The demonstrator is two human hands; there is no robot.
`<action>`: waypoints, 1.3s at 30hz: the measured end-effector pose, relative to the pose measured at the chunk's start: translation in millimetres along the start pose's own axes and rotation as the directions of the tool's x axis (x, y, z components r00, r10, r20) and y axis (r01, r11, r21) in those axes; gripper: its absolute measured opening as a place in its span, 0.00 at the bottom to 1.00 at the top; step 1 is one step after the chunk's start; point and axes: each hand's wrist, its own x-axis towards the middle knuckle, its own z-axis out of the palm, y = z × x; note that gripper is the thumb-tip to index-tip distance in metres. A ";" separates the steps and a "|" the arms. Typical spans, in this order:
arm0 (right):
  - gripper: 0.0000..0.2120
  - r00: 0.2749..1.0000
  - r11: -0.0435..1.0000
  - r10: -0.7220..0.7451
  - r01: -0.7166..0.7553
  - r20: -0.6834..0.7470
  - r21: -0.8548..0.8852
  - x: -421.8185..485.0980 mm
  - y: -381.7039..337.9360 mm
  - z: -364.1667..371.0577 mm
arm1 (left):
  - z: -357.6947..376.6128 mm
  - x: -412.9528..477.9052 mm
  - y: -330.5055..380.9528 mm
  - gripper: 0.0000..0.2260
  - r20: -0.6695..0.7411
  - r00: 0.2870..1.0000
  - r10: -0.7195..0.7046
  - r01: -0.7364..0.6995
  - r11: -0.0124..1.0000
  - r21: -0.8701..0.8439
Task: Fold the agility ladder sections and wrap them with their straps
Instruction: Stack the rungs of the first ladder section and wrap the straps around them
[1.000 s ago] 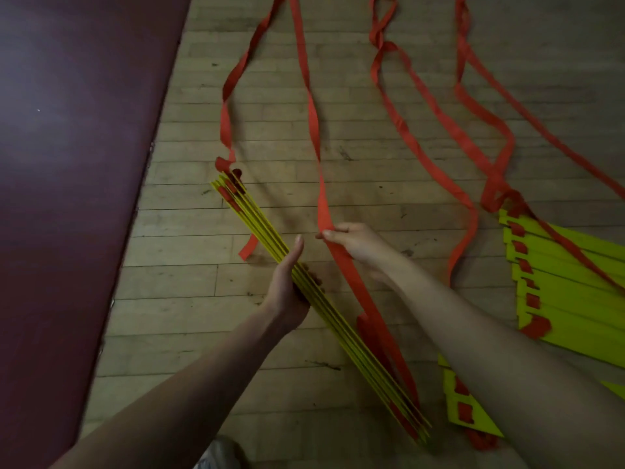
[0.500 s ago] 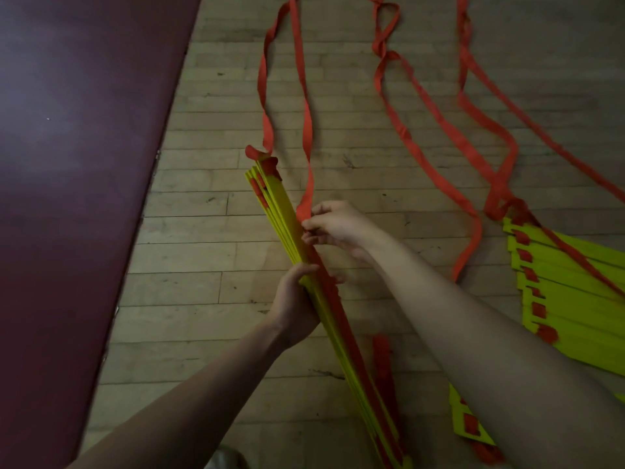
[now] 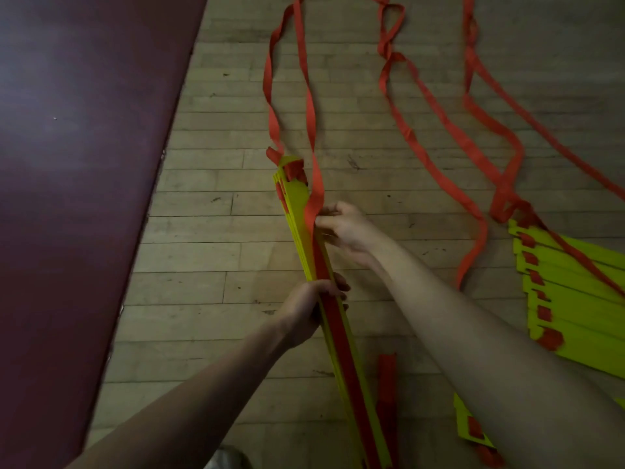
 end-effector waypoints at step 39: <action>0.14 0.861 0.822 -0.493 0.413 -0.128 -0.391 -164.0 -154.6 -108.1 | 99.2 -127.3 202.2 0.22 0.181 0.983 0.043 -0.167 0.630 0.758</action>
